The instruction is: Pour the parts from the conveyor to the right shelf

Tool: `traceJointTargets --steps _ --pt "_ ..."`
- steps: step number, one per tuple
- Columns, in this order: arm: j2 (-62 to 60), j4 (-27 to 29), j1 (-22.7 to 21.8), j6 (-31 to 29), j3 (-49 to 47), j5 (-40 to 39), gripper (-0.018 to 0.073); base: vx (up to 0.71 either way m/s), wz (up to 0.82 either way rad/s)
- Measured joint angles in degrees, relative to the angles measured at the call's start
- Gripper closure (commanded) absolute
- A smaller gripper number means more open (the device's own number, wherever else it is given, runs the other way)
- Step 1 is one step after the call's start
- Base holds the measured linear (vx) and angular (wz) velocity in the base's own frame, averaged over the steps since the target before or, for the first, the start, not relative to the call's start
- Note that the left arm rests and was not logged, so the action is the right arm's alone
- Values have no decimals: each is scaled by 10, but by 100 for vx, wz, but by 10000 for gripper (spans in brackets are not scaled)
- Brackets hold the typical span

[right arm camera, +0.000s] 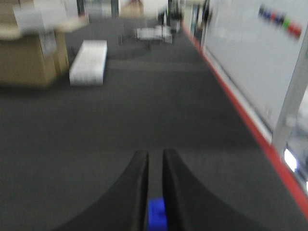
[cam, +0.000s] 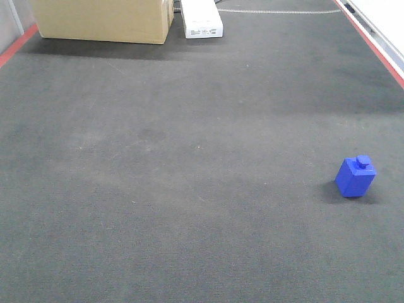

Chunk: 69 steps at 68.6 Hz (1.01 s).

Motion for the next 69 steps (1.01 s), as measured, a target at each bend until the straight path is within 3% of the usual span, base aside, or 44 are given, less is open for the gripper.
traceJointTargets --steps 13,23,38,69 --pt "77 1 0 0 0 54 -6 0 0" --pt "107 -1 0 0 0 58 -136 0 0" --pt "134 1 0 0 -19 80 -125 0 0" --pt "356 3 -3 0 -305 389 -21 0 0"
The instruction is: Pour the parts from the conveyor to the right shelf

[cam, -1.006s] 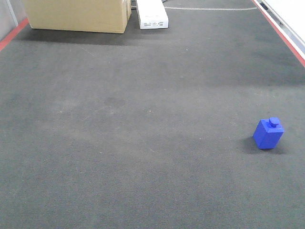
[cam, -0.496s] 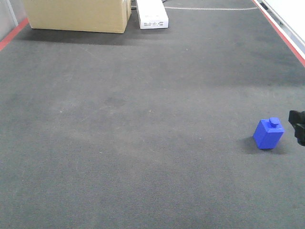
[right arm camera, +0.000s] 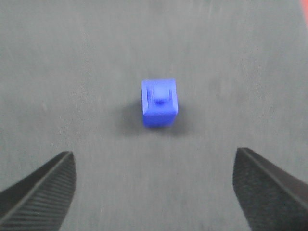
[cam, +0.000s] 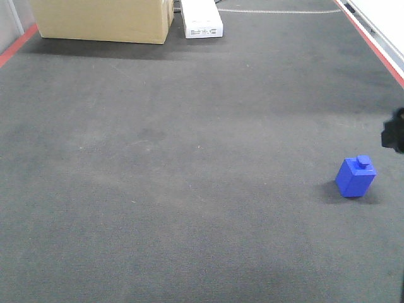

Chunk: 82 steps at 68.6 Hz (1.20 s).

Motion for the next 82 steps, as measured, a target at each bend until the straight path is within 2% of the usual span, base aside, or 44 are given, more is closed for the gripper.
traceJointTargets --steps 12,23,33,58,82 --pt "126 23 -8 -31 -117 115 -19 0 0" --pt "222 48 -10 -65 -193 125 -19 0 0" --pt "288 35 -10 -68 -239 127 -19 0 0" --pt "385 7 -10 -73 -262 126 -19 0 0" --pt "445 4 -10 -75 -262 122 -19 0 0"
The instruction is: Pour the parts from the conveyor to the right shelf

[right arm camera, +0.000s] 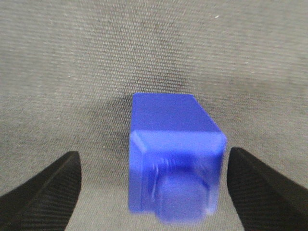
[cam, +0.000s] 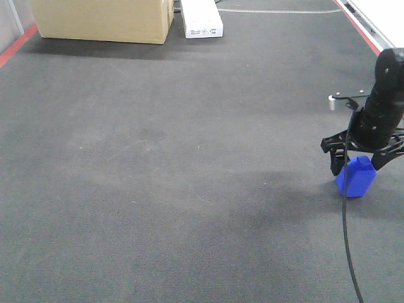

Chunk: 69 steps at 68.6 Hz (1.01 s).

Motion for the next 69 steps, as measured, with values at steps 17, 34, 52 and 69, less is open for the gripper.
traceJointTargets --steps 17,34,52,69 --pt "26 -2 0 0 0 -2 8 0 0" --pt "28 -4 0 0 -1 -2 370 0 0" --pt "28 -4 0 0 -1 -2 571 0 0" --pt "14 9 0 3 0 -3 566 0 0"
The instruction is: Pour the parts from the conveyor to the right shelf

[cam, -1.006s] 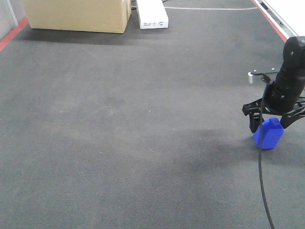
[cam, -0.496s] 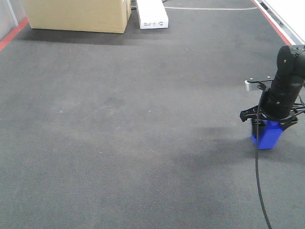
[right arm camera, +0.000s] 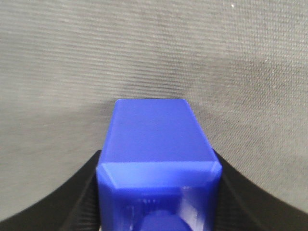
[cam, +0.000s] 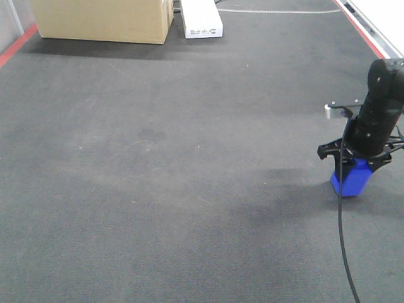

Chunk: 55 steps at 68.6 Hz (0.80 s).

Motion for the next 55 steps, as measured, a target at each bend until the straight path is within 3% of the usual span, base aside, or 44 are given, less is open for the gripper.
traceJointTargets --steps 24,55 --pt "-140 14 0 3 26 -43 565 0 0" --pt "-490 30 0 3 393 -273 565 0 0"
